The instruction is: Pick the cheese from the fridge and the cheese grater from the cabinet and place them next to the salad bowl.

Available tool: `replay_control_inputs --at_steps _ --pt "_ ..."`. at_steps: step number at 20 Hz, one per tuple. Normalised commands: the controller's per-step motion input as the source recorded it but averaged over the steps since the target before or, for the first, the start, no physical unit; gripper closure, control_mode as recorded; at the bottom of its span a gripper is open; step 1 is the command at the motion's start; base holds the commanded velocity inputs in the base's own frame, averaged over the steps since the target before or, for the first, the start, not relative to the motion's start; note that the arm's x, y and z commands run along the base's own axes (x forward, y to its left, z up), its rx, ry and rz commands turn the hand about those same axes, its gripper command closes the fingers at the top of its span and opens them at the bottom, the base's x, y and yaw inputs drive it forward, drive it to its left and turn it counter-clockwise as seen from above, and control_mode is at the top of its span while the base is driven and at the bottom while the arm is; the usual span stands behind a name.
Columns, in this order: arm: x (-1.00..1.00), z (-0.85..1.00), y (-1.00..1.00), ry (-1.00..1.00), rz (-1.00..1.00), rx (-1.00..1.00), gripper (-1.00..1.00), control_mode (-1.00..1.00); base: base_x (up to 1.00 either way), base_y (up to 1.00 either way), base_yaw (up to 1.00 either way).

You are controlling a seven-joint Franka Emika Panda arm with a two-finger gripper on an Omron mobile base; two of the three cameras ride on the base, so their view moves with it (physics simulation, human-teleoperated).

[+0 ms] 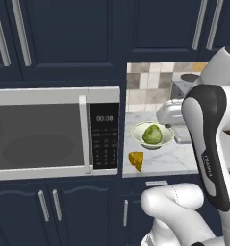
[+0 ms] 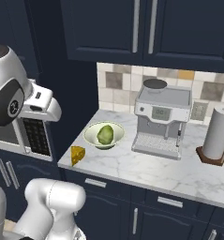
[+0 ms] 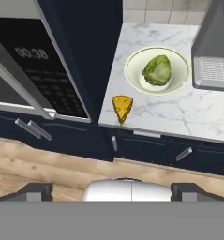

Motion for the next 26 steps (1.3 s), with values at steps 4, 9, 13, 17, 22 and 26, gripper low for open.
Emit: replay_control_inputs --at_steps 4,9,13,17,22,26 --pt "0.00 0.00 0.00 0.00 0.00 0.00 -1.00 -1.00 0.00 0.00 0.00" --pt "0.00 0.00 0.00 0.00 0.00 0.00 -1.00 -1.00 0.00 0.00 0.00" --pt "0.00 0.00 0.00 0.00 0.00 0.00 -1.00 1.00 -0.27 0.01 0.00" --pt "0.00 0.00 0.00 0.00 0.00 0.00 -1.00 1.00 -0.52 0.31 0.09" --pt "0.00 0.00 0.00 0.00 0.00 0.00 -1.00 1.00 -0.07 0.64 0.38" --pt "0.00 0.00 0.00 0.00 0.00 0.00 -1.00 1.00 0.35 0.83 0.40"
